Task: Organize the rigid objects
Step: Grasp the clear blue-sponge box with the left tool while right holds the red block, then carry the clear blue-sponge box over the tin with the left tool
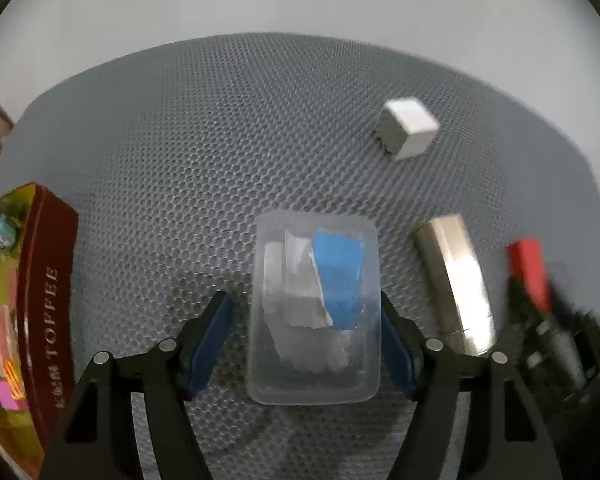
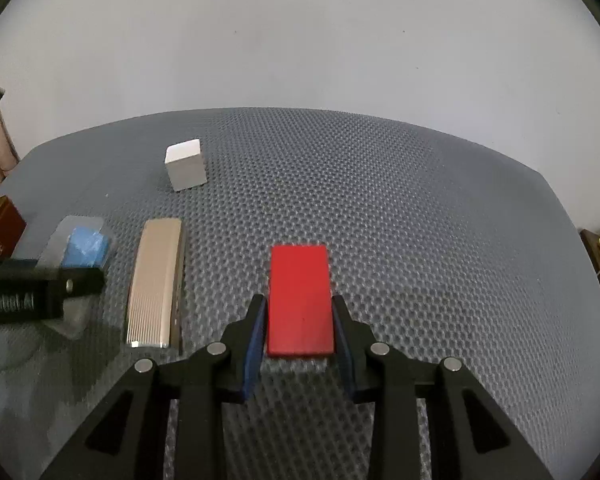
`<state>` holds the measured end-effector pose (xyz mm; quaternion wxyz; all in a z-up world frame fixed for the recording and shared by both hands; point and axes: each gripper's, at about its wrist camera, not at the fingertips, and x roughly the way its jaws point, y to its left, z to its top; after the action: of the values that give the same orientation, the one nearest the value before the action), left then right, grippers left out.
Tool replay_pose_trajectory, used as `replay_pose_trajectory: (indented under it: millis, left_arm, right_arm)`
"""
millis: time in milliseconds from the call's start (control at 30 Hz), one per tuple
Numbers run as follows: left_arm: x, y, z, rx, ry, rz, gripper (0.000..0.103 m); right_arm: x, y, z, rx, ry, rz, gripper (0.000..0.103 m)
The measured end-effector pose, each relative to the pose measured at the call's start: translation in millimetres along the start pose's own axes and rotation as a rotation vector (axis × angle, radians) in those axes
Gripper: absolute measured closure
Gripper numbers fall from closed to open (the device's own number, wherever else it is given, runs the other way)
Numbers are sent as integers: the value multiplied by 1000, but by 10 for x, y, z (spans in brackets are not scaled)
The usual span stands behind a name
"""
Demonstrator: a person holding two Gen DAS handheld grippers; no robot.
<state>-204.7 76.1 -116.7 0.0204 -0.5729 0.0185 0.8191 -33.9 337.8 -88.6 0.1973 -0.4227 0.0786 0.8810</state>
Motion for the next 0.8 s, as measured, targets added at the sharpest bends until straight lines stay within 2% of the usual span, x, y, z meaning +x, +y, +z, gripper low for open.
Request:
replay_pose_trajectory:
  millis: [67, 133, 367, 633, 767, 800]
  left_arm:
    - [-39, -56, -30, 42, -41, 17, 40]
    - [-75, -88, -47, 56, -59, 3, 48]
    - [-251, -162, -151, 118, -118, 72, 49]
    - [-550, 17, -170, 110, -184, 62, 49]
    - [-686, 67, -198, 101, -204, 65, 49]
    - [-643, -13, -166, 98, -210, 73, 49]
  right_arm:
    - [-1, 22, 1, -2, -1, -5, 73]
    - [-37, 52, -27, -5, -3, -5, 73]
    - [-211, 224, -185, 44, -3, -43, 73]
    - [-249, 324, -212, 31, -1, -60, 73]
    - [-239, 351, -118, 34, 0, -57, 73]
    - [-242, 346, -129, 33, 0, -58, 73]
